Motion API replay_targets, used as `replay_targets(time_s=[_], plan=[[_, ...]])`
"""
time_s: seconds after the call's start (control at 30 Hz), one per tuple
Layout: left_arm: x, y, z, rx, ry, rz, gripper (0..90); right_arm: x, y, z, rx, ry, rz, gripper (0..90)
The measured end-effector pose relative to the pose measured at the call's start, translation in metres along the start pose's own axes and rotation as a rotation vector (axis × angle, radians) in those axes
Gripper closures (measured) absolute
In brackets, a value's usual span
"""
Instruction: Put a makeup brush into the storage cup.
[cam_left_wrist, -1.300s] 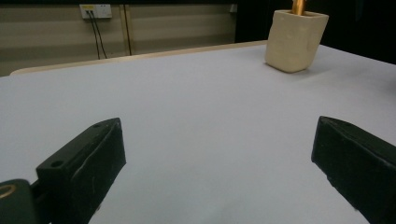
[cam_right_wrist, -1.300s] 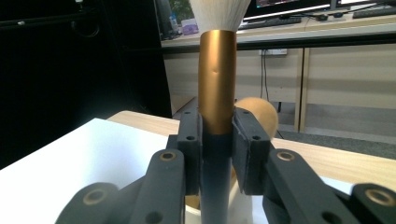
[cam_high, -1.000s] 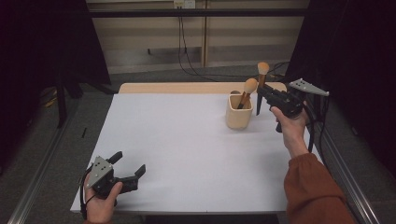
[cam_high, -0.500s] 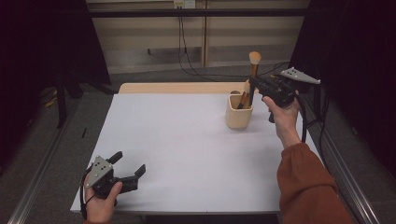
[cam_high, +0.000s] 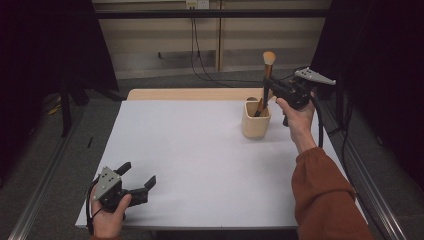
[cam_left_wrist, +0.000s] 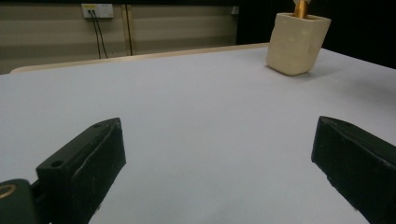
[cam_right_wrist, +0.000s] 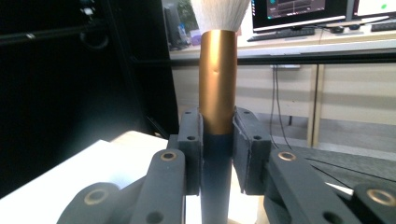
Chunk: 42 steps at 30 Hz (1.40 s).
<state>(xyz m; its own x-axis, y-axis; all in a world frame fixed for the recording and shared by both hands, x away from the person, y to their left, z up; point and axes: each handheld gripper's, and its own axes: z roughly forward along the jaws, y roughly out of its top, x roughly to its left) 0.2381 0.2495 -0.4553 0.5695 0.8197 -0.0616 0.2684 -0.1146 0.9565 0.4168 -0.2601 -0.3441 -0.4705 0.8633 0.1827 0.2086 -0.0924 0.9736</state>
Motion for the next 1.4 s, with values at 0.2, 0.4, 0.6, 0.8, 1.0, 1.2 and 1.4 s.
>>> replay_targets(time_s=[0.2,0.4,0.6,0.8,1.0,1.2,1.4], plan=[[0.001,0.0,0.0,-0.001,0.001,-0.004,2.8,0.002,-0.007,0.006,0.019,-0.002,-0.01,74.7],[0.0,0.0,0.001,0.001,-0.002,0.002,2.8,0.003,-0.014,0.011,0.032,-0.008,-0.016,74.6],[0.001,0.0,0.001,-0.001,-0.002,-0.001,2.8,0.003,-0.021,0.014,0.045,-0.009,-0.015,74.6],[0.001,0.001,0.0,0.0,-0.002,0.004,2.8,0.001,-0.028,0.014,0.055,-0.012,-0.013,74.6],[0.0,0.001,0.001,0.002,-0.003,0.004,2.8,0.001,-0.032,0.013,0.062,-0.012,-0.03,74.6],[0.0,0.001,0.001,-0.001,-0.003,0.002,2.8,-0.004,-0.041,0.014,0.084,-0.027,-0.031,74.6],[0.0,0.001,0.0,0.001,-0.001,0.01,2.8,-0.004,-0.044,0.014,0.095,-0.014,-0.04,74.5]])
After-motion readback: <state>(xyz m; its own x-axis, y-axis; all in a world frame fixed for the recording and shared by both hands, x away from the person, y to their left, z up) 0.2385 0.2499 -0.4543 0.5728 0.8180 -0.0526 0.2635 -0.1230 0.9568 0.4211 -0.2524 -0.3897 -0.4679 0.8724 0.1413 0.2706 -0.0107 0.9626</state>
